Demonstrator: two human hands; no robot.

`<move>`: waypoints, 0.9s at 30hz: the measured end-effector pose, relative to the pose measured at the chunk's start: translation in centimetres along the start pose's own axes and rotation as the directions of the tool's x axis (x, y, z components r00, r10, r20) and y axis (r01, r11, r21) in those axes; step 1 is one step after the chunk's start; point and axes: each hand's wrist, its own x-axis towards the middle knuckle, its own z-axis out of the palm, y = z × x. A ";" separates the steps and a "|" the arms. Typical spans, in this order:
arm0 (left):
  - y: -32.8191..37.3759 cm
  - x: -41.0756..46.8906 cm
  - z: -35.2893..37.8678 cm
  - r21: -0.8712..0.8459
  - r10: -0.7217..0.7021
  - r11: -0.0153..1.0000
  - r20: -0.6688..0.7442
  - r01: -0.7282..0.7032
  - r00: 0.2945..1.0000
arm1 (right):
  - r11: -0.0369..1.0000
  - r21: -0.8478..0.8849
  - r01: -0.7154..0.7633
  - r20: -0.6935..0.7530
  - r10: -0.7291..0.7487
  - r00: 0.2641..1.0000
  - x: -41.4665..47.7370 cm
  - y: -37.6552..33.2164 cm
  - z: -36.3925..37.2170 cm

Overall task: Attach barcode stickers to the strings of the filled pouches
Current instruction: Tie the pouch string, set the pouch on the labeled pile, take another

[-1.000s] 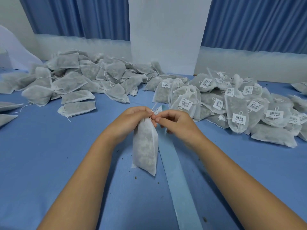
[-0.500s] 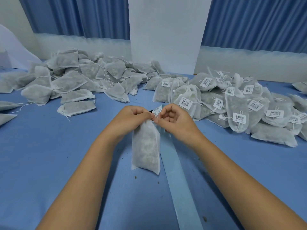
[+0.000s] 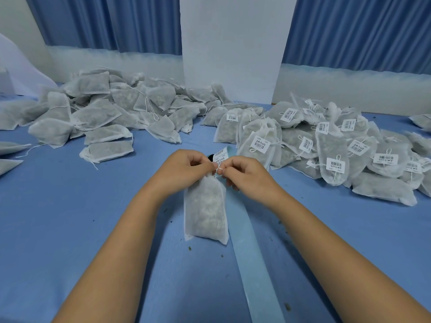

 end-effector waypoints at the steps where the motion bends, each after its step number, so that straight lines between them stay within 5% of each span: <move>1: 0.0 0.0 0.0 -0.014 0.000 1.000 0.003 0.000 1.000 | 1.000 0.024 -0.019 0.010 0.018 1.000 0.0 -0.1 0.0; 16: 0.0 -0.3 -0.2 -0.070 0.152 0.986 0.038 -0.149 0.988 | 0.996 0.049 -0.068 -0.016 0.069 0.997 0.0 -0.3 -0.4; 27: 0.7 -0.5 0.2 -0.165 0.024 0.986 0.070 -0.012 0.997 | 0.998 0.062 0.003 -0.187 0.008 0.982 -0.4 -0.5 -0.1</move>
